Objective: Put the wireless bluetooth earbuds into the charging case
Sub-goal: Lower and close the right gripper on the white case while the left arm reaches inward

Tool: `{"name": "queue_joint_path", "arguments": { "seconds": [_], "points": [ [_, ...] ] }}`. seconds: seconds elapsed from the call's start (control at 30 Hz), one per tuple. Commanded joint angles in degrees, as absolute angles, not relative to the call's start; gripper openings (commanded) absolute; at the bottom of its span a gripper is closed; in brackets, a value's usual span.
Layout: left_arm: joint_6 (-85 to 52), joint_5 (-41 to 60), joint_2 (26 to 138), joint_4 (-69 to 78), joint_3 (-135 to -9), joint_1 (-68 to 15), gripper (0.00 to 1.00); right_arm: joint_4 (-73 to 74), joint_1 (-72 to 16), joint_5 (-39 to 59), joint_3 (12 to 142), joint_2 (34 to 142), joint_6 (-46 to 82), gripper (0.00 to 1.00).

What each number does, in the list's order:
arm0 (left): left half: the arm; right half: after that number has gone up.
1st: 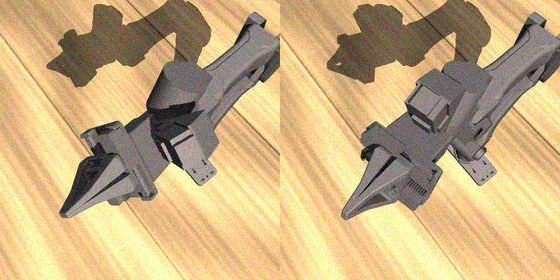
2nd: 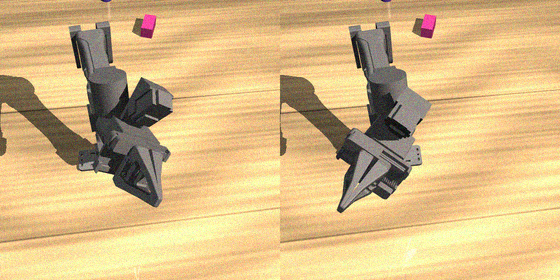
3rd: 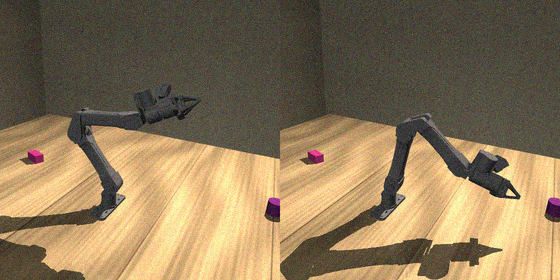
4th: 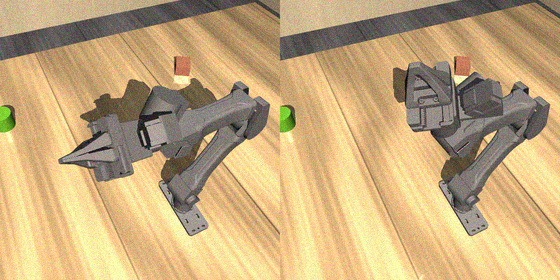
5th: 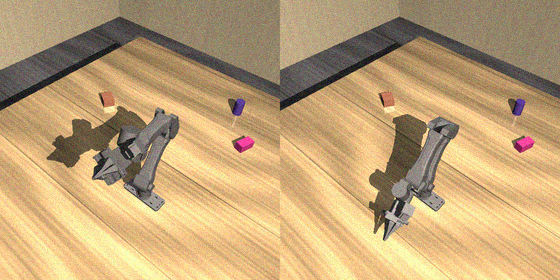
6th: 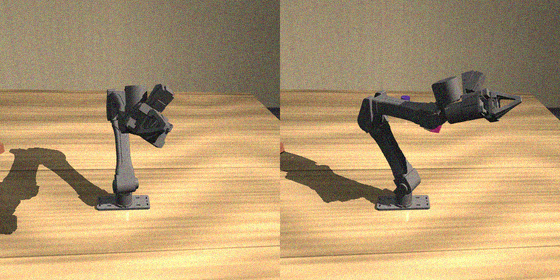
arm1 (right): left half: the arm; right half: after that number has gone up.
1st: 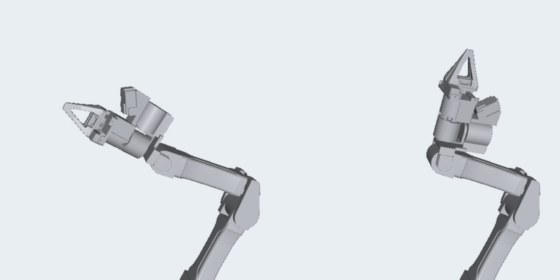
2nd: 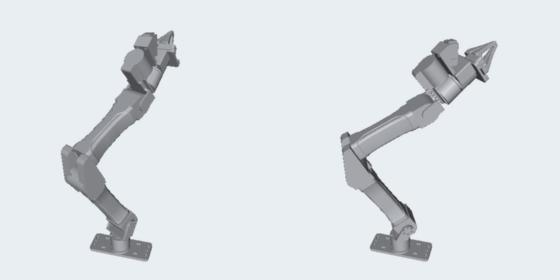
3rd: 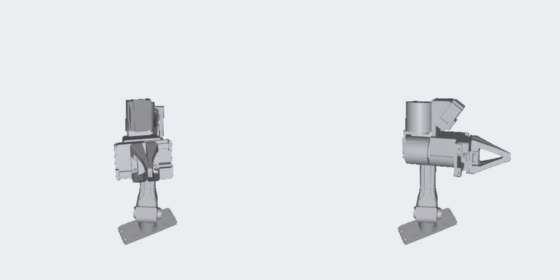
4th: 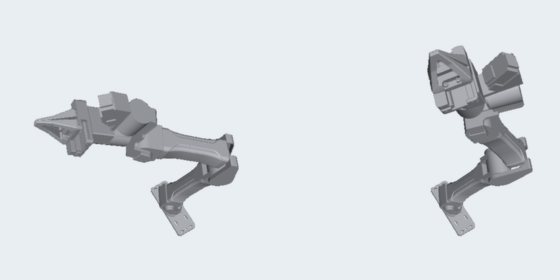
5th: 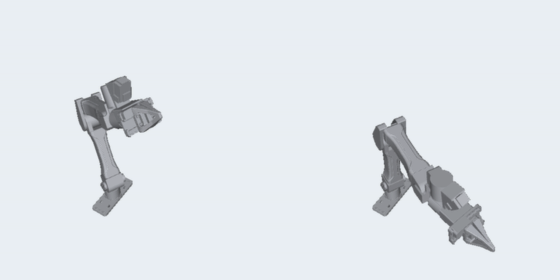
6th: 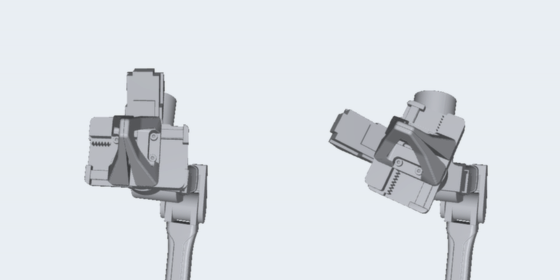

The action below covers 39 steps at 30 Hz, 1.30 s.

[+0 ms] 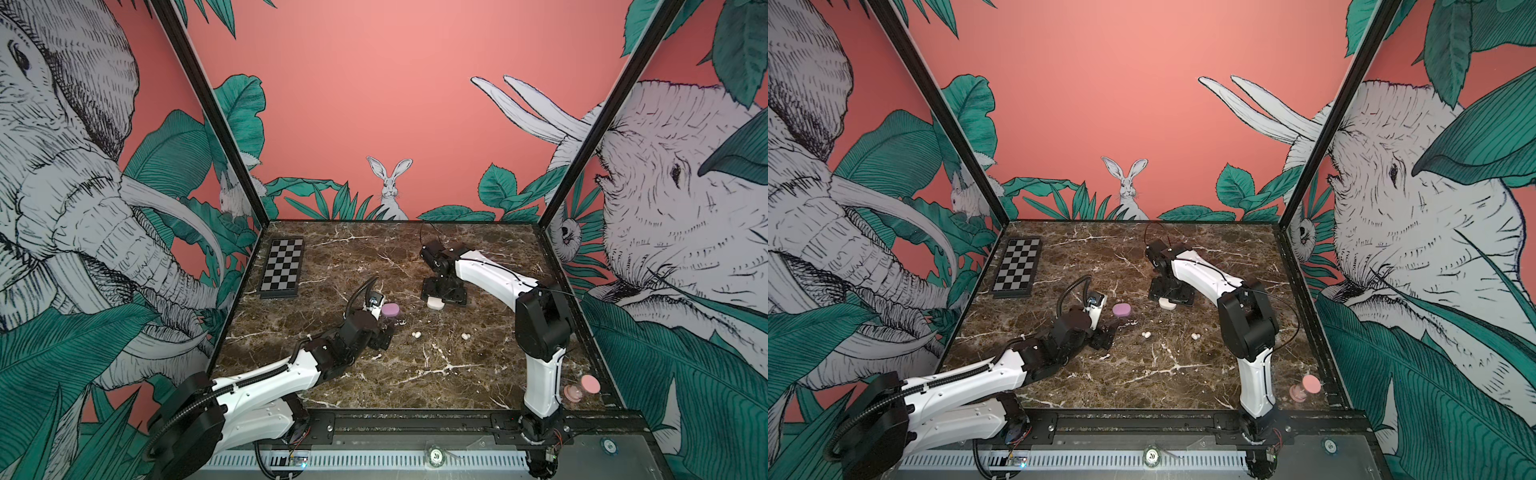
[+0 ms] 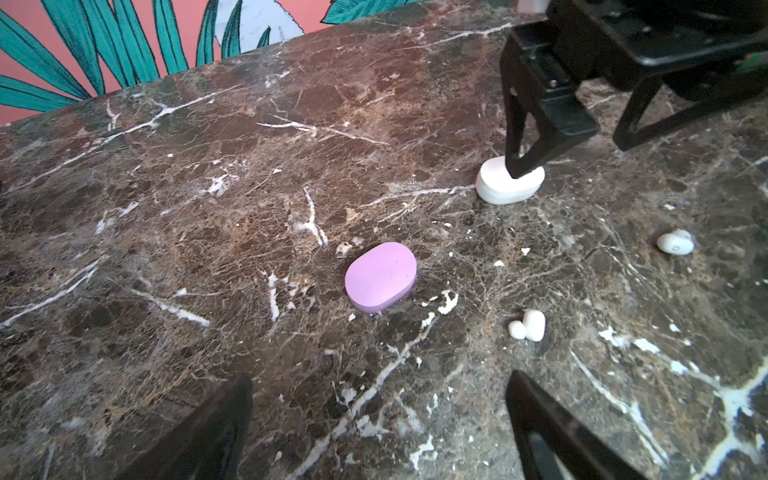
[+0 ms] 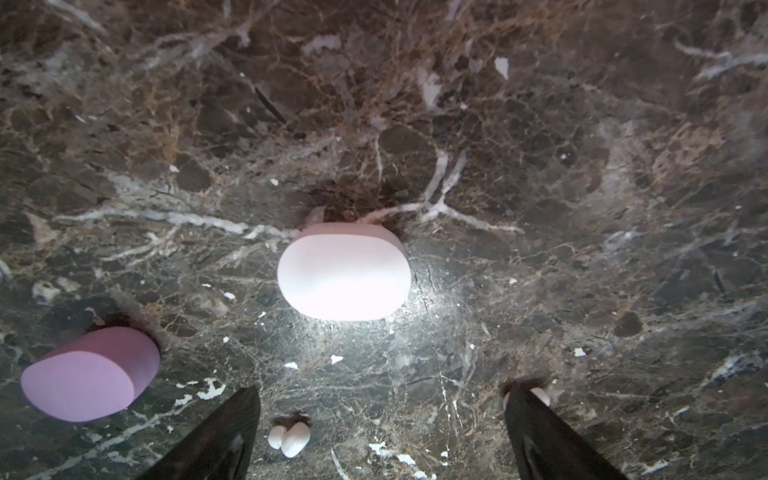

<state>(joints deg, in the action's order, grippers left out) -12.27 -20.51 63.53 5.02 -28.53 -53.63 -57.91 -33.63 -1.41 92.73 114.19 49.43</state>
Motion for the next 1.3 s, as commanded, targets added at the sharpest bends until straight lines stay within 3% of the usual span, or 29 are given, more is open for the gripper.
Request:
{"name": "queue_joint_path", "arguments": {
  "seconds": [0.0,0.33,0.7,1.07,1.27],
  "points": [
    [-7.9,-21.0,65.2,5.8,-31.5,-56.0,0.96,-55.7,-32.8,-1.3,93.0,115.1,49.2,0.89],
    [-2.4,-22.7,70.8,5.6,-35.1,-61.7,0.99,-52.2,-32.0,-0.5,92.4,116.8,46.5,0.85],
    [-2.3,-22.8,71.4,6.1,-34.7,-62.4,0.99,-51.9,-31.9,-1.0,94.2,120.3,45.8,0.8],
    [-2.3,-23.6,72.4,5.9,-35.1,-62.6,0.99,-49.6,-31.7,0.0,93.9,120.9,45.2,0.67],
    [-2.5,-24.0,72.7,5.8,-35.2,-62.6,0.99,-49.5,-31.6,-0.2,93.5,120.8,44.9,0.65]
  ]
}}
